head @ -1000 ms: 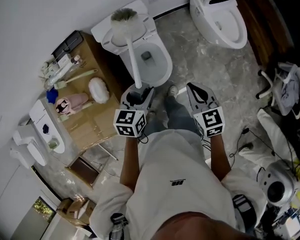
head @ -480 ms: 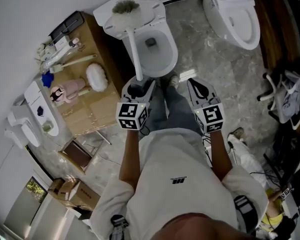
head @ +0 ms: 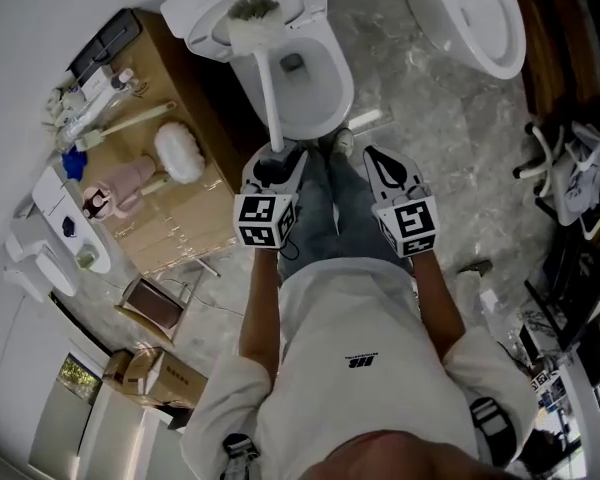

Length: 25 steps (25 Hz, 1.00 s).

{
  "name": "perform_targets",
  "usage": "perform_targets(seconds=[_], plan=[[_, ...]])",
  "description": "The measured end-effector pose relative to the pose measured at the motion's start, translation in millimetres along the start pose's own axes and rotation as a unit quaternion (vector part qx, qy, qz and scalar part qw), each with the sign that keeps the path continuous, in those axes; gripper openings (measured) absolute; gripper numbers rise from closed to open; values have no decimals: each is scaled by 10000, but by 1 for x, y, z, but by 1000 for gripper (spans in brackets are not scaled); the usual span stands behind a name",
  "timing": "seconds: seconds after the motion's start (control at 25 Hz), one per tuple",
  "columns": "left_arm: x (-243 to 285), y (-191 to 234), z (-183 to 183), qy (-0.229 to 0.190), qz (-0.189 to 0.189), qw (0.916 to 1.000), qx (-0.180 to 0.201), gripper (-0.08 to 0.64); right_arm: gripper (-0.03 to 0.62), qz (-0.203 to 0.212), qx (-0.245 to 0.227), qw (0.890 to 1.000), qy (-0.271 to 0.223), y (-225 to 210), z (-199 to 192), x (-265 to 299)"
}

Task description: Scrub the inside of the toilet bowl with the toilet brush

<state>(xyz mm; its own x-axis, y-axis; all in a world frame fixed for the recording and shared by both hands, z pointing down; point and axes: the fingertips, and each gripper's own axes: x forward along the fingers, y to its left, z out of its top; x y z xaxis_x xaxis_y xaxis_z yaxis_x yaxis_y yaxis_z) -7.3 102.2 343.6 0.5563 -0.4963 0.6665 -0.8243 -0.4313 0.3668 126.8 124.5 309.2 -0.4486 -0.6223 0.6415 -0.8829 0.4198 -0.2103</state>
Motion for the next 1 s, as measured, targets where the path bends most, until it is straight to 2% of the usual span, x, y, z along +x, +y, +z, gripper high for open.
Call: perform_targets(seconds=[0.36,0.56,0.72,1.0], plan=[[36,45,-39,285,-85,9993,-220,252,-5,-94,325,9989,331,9,-34,55],[58,68,-85,904,-37,9957,-217,252,-5,-84,439,9972,606,13,-63,86],[76,79,-121,1252,-135,9914,-365,252,-5,-60,542,9948,855,16,-91,105],[107,99,-180,1881,-267,9801,-574,252,-5,-149,648,9907,1190,14,-131,130]])
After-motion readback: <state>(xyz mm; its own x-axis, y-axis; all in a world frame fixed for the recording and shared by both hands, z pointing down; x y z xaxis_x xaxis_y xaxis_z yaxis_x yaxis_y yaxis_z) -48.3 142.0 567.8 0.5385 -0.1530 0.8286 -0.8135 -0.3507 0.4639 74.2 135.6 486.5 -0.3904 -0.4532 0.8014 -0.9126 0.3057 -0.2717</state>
